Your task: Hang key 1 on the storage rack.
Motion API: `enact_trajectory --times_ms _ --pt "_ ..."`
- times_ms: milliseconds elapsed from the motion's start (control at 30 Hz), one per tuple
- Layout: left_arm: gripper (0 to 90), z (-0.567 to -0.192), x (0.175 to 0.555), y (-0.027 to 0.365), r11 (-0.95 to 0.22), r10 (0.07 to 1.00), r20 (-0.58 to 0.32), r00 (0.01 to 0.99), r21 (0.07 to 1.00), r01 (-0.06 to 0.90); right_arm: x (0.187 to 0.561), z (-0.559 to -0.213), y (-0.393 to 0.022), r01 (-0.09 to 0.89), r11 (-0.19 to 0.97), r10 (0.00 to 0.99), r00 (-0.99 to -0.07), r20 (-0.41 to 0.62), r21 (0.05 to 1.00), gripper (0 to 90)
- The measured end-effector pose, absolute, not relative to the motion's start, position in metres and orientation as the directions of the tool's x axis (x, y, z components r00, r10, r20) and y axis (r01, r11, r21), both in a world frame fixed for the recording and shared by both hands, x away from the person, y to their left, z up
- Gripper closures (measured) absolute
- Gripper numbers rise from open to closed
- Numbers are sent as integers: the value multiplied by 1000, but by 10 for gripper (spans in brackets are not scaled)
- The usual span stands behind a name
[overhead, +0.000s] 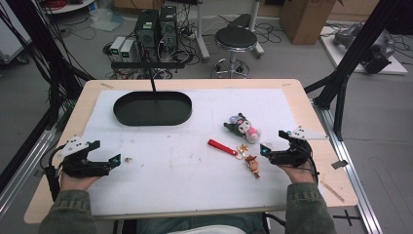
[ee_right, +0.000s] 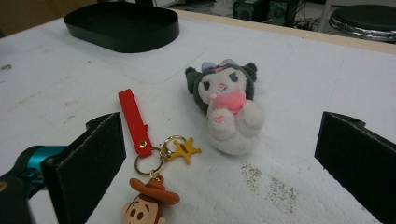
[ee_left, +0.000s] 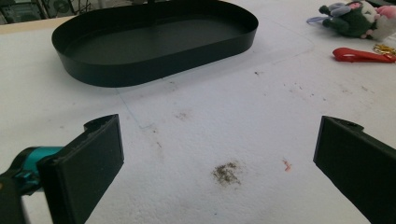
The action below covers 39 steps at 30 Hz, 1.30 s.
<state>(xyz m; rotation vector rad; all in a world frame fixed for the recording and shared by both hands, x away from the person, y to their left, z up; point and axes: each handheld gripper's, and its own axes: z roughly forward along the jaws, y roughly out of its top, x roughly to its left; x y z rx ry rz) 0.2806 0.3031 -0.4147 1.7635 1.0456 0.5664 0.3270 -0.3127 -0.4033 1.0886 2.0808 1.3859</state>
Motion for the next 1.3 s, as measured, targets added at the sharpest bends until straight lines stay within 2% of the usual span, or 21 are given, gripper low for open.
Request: enact_trajectory --times_ms 533,1300 --pt "20 -415 279 303 -155 850 -87 519 901 405 340 -393 -293 406 276 752 -656 68 871 7" --pt "20 -414 278 304 -149 858 -75 508 910 387 368 -368 -245 376 417 660 -751 9 828 8"
